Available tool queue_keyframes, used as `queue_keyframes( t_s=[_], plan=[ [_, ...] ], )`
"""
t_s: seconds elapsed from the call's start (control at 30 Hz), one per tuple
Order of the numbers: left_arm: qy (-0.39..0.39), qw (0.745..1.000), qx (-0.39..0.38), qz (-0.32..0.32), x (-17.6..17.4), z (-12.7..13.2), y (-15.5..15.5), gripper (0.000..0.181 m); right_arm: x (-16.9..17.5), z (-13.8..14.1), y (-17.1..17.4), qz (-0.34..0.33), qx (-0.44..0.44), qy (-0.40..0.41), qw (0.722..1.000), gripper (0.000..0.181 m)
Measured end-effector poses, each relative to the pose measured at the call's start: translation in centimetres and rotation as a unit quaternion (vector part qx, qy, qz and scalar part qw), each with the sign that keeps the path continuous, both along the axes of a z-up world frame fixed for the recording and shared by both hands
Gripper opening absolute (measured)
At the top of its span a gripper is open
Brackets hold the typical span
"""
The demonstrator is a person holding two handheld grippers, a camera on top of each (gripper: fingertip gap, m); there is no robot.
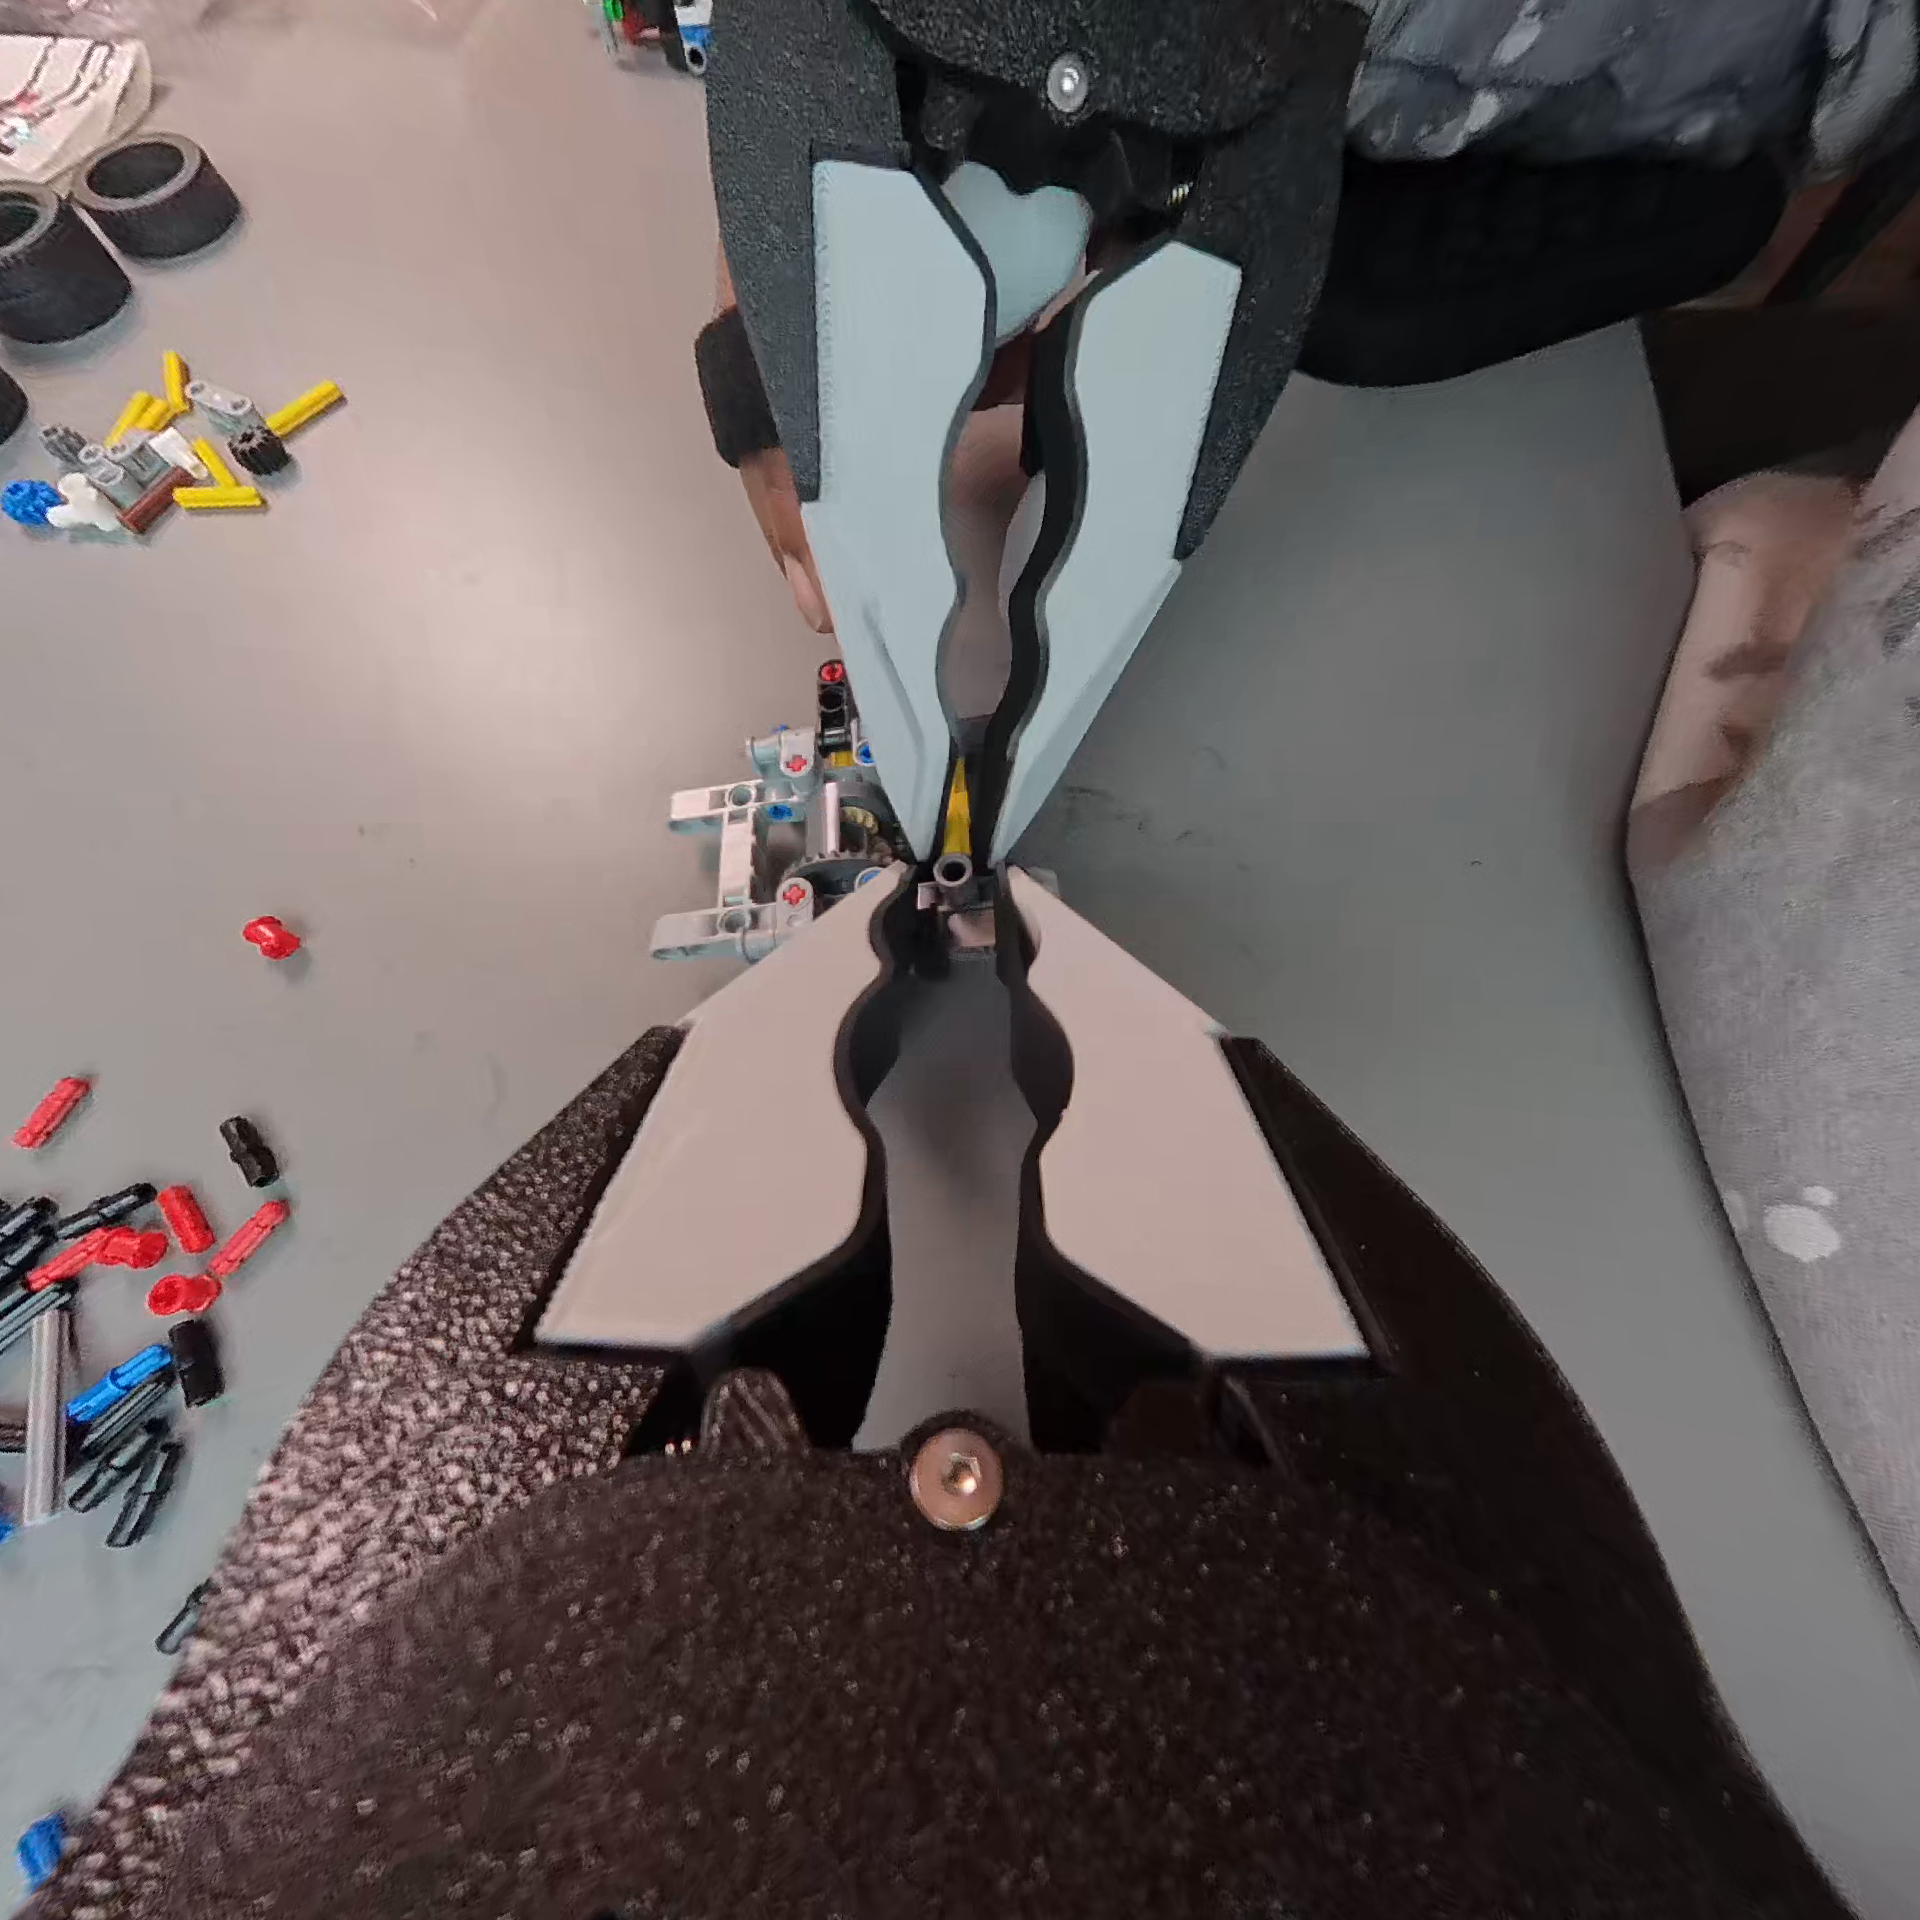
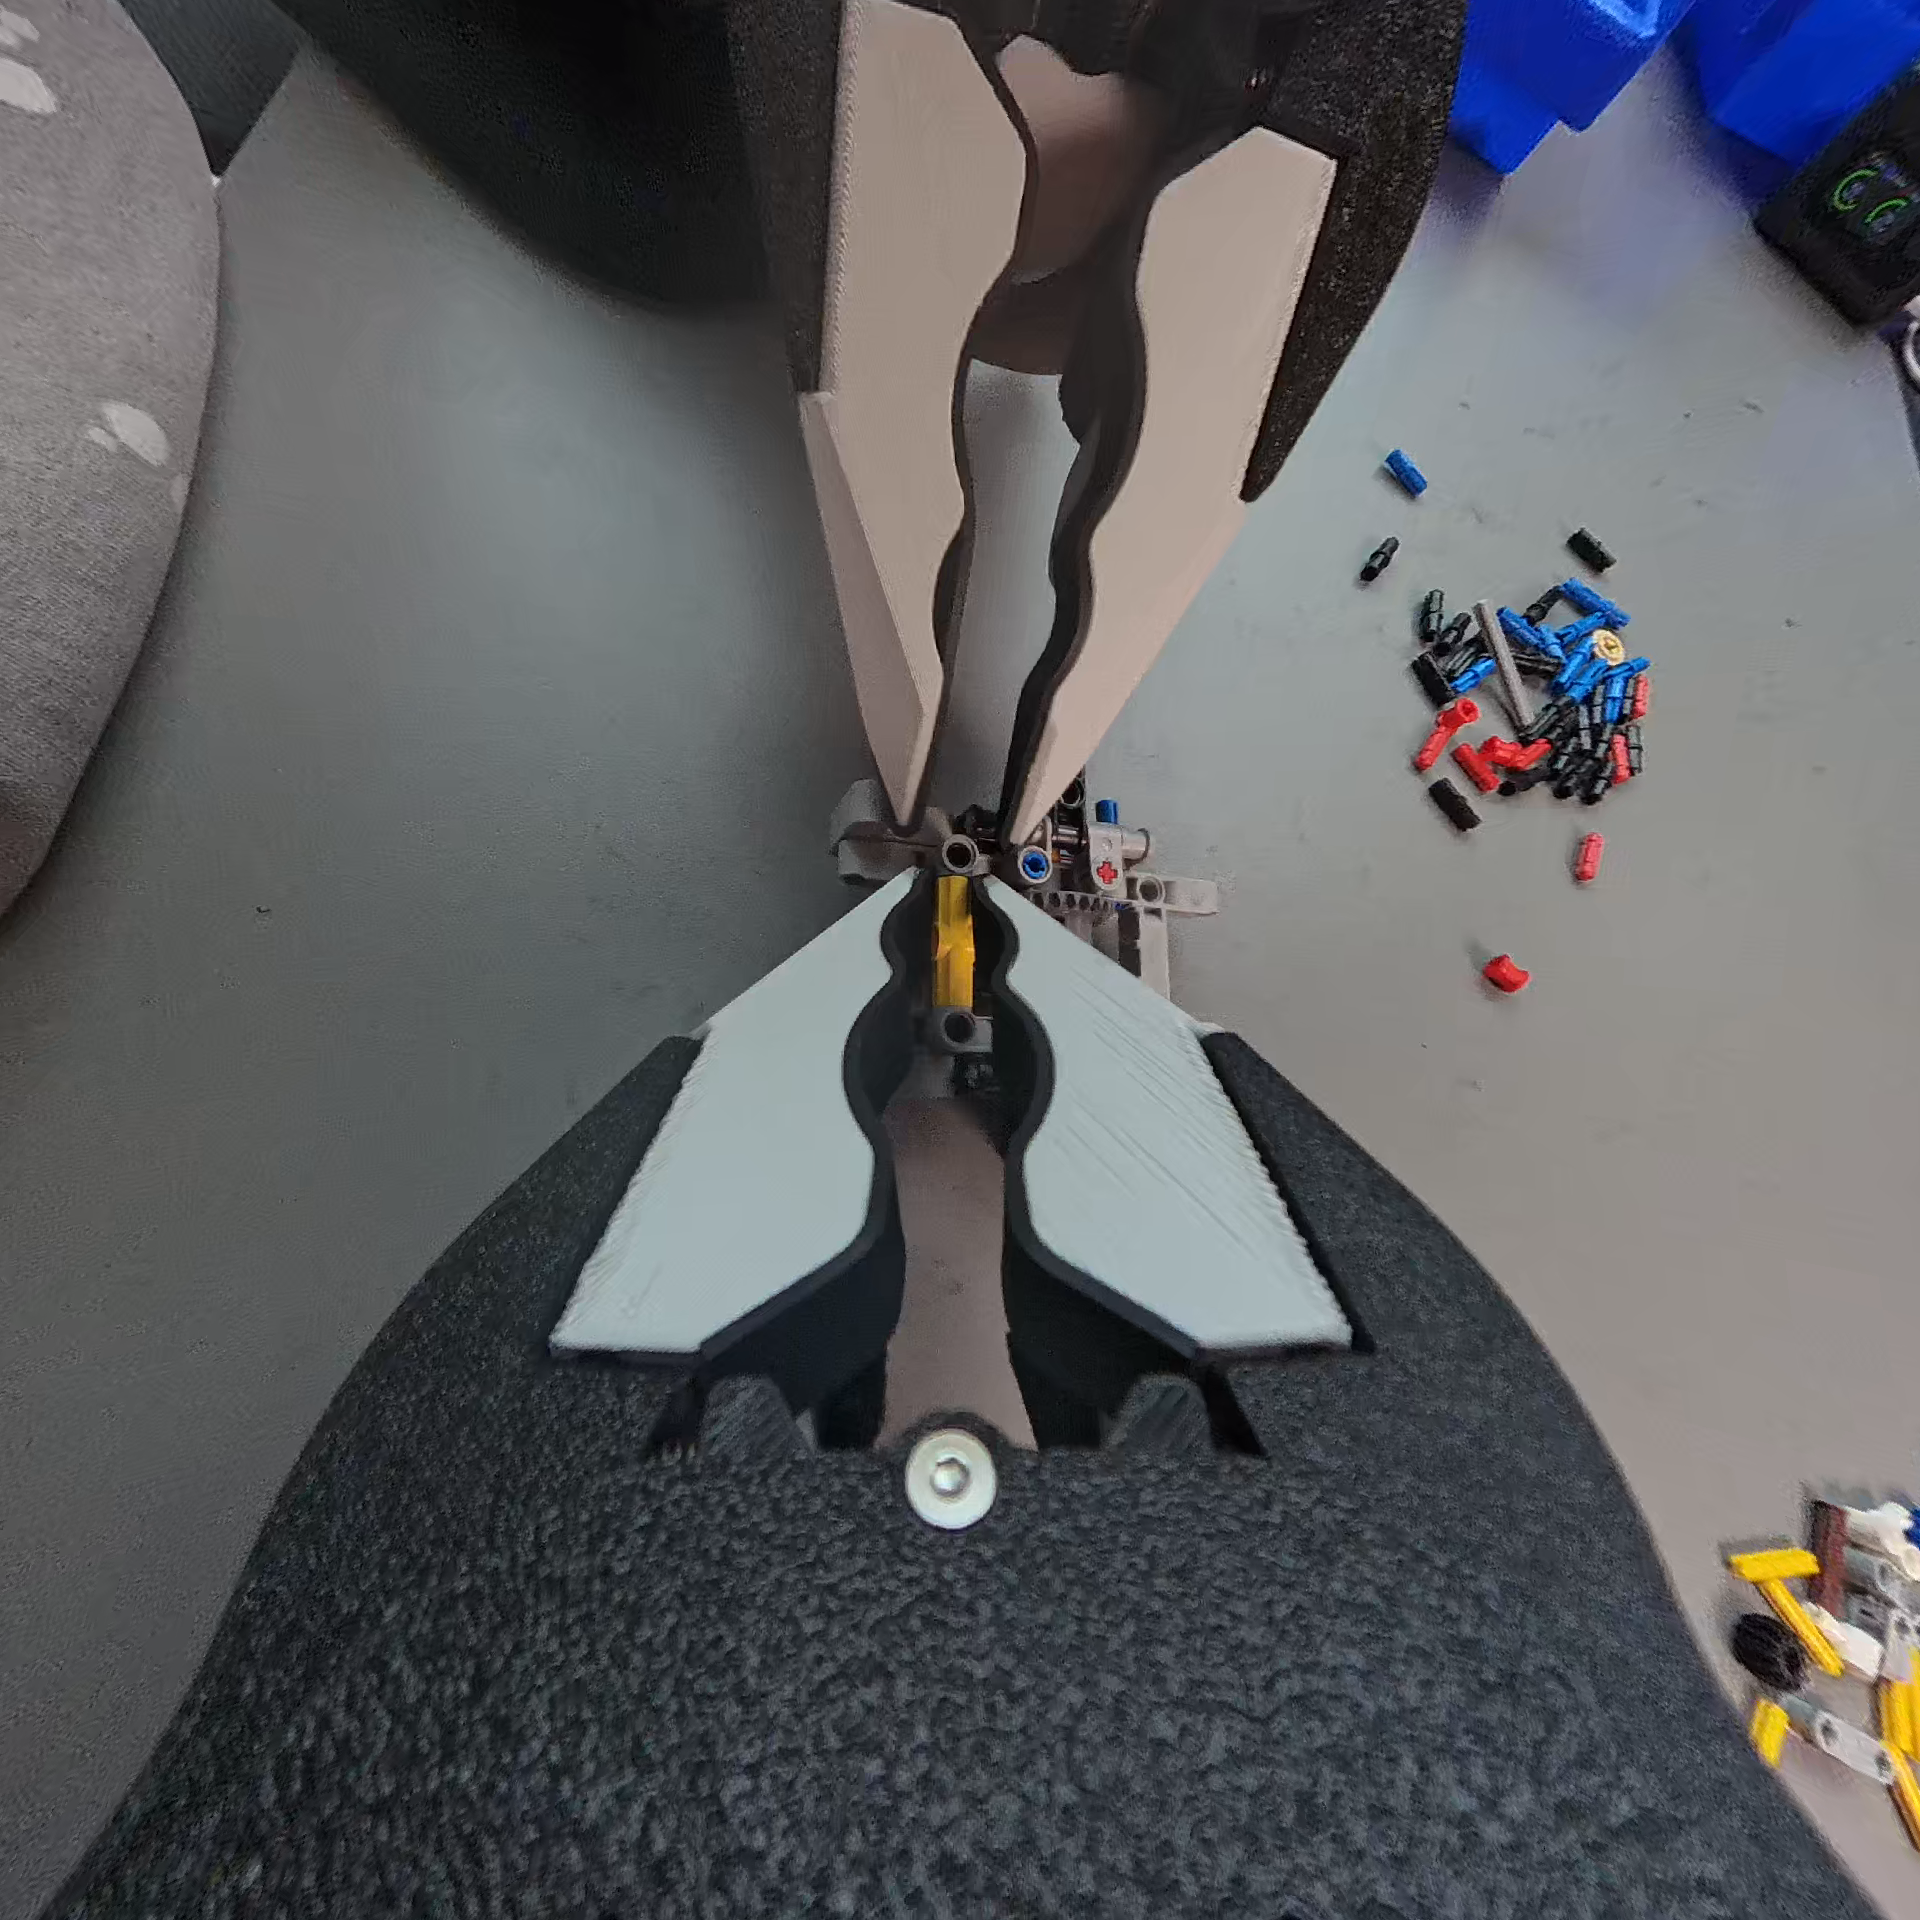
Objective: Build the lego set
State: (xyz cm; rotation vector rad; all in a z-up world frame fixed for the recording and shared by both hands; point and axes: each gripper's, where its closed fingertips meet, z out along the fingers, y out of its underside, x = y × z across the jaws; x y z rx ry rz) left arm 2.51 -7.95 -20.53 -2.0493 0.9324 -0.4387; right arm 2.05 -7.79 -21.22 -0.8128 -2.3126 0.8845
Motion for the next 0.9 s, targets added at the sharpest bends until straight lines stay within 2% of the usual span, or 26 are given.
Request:
queue_keyframes(
  t_s=[0.03,0.4,0.73,0.9],
  plan=[
    [0.01,1.0,-0.004,0.002,-0.1,-0.4,0.0,0.014,0.0,-0.1,-0.3,0.003,-0.004,-0.003,1.0,0.005],
    [0.053,0.999,-0.013,-0.007,0.3,-1.1,-0.2,0.011,0.5,-0.4,0.1,-0.003,-0.02,-0.03,0.999,0.009],
    [0.075,0.995,-0.06,-0.007,0.9,-1.3,-0.7,0.012,0.8,-0.7,-0.6,0.008,-0.022,-0.043,0.999,0.007],
    [0.086,0.994,-0.06,-0.013,0.9,-1.5,-0.8,0.006,1.6,0.0,-0.1,0.011,-0.029,-0.048,0.998,0.014]
  ],
)
